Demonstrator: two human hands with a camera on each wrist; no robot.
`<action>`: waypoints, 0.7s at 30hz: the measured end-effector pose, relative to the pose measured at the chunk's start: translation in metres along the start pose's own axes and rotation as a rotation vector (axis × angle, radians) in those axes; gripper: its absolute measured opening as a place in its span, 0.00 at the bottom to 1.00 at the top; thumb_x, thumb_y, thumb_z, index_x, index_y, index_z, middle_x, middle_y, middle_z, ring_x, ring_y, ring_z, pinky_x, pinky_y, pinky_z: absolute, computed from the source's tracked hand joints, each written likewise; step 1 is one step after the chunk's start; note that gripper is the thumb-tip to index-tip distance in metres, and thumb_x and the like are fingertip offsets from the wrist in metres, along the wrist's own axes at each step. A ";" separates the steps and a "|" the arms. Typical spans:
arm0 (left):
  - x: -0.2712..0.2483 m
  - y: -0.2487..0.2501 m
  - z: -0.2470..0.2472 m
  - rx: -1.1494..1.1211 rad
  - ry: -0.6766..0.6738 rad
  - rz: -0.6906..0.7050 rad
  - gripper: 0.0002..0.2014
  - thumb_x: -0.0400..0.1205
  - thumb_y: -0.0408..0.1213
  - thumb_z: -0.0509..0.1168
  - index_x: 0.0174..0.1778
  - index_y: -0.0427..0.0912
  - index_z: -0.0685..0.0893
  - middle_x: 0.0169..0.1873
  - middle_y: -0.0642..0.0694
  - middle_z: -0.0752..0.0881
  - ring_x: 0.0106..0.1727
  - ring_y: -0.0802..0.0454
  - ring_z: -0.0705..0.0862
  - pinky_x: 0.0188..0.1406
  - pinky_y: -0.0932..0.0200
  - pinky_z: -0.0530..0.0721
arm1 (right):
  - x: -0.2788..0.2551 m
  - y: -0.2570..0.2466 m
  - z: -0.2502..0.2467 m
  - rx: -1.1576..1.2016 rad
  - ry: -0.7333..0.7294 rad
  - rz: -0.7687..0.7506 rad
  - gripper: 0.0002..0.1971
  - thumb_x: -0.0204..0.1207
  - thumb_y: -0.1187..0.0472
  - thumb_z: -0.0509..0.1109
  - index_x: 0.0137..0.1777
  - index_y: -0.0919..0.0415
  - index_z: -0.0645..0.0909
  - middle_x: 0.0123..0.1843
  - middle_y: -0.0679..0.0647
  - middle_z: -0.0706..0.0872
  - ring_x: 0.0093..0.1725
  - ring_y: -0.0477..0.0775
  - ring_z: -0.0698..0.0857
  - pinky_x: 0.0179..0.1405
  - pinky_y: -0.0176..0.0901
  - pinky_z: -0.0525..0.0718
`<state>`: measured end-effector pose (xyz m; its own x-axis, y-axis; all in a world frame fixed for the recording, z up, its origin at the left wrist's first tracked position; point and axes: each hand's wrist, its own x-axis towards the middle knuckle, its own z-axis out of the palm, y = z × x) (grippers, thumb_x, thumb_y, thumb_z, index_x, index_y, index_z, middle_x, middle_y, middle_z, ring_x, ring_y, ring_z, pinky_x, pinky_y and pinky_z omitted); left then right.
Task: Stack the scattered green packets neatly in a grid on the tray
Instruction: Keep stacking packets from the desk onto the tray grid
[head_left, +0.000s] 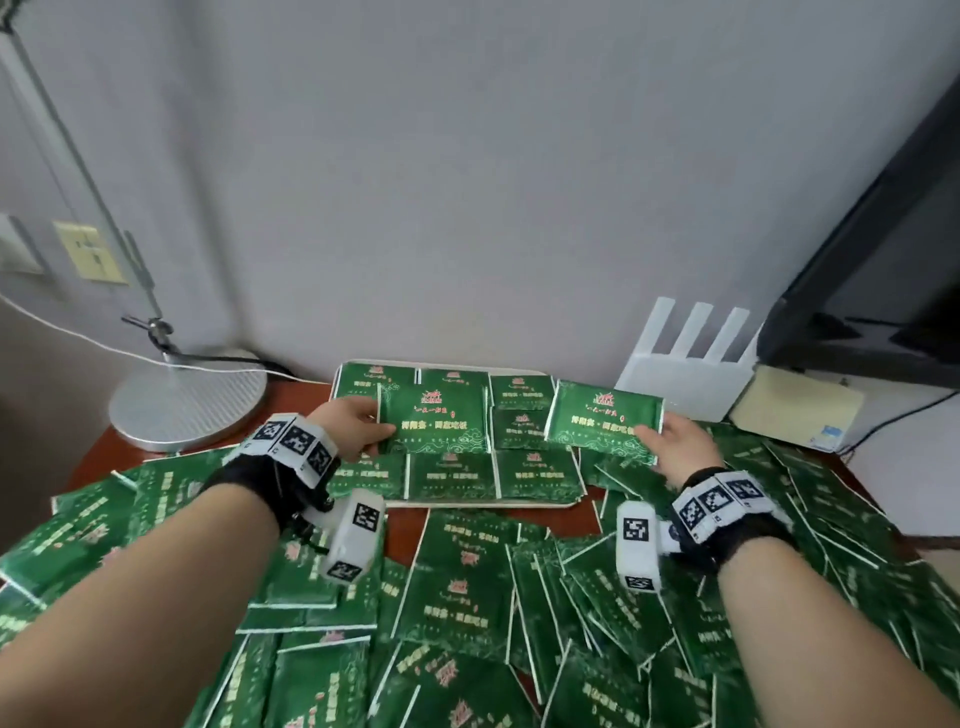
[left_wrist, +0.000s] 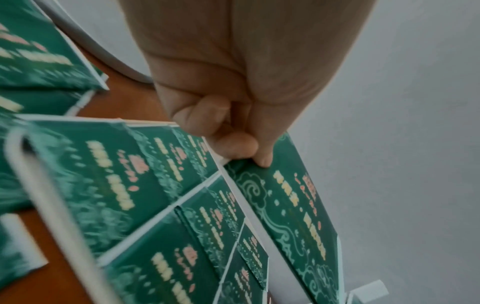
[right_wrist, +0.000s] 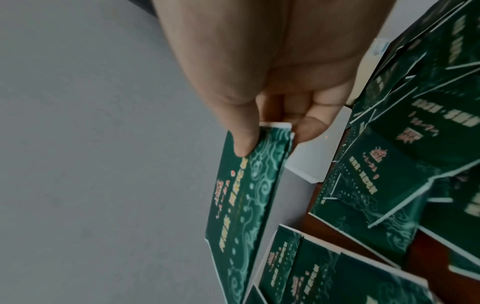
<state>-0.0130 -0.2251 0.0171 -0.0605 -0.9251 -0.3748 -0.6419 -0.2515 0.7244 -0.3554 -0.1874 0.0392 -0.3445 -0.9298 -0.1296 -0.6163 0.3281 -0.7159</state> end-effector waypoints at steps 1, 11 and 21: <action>0.012 0.015 0.005 0.015 0.002 -0.005 0.06 0.82 0.35 0.64 0.52 0.40 0.82 0.27 0.49 0.81 0.23 0.56 0.74 0.18 0.68 0.71 | 0.013 0.004 -0.001 0.000 -0.017 0.007 0.12 0.79 0.59 0.64 0.59 0.63 0.80 0.56 0.59 0.84 0.57 0.63 0.82 0.63 0.62 0.78; 0.143 0.089 0.052 0.154 -0.009 -0.161 0.15 0.82 0.44 0.63 0.60 0.39 0.80 0.48 0.45 0.87 0.48 0.48 0.85 0.46 0.58 0.82 | 0.121 0.041 0.043 -0.089 -0.278 0.128 0.20 0.78 0.58 0.67 0.68 0.64 0.75 0.65 0.58 0.82 0.62 0.57 0.81 0.63 0.43 0.75; 0.225 0.098 0.105 0.081 -0.074 -0.208 0.05 0.79 0.34 0.68 0.40 0.40 0.77 0.32 0.46 0.82 0.35 0.49 0.84 0.46 0.53 0.88 | 0.168 0.062 0.091 -0.086 -0.357 0.116 0.18 0.78 0.59 0.67 0.66 0.63 0.77 0.64 0.57 0.82 0.60 0.54 0.82 0.64 0.52 0.80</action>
<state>-0.1697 -0.4279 -0.0566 0.0255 -0.8316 -0.5548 -0.7055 -0.4082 0.5793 -0.3866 -0.3385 -0.0897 -0.1562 -0.8803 -0.4480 -0.6502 0.4331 -0.6243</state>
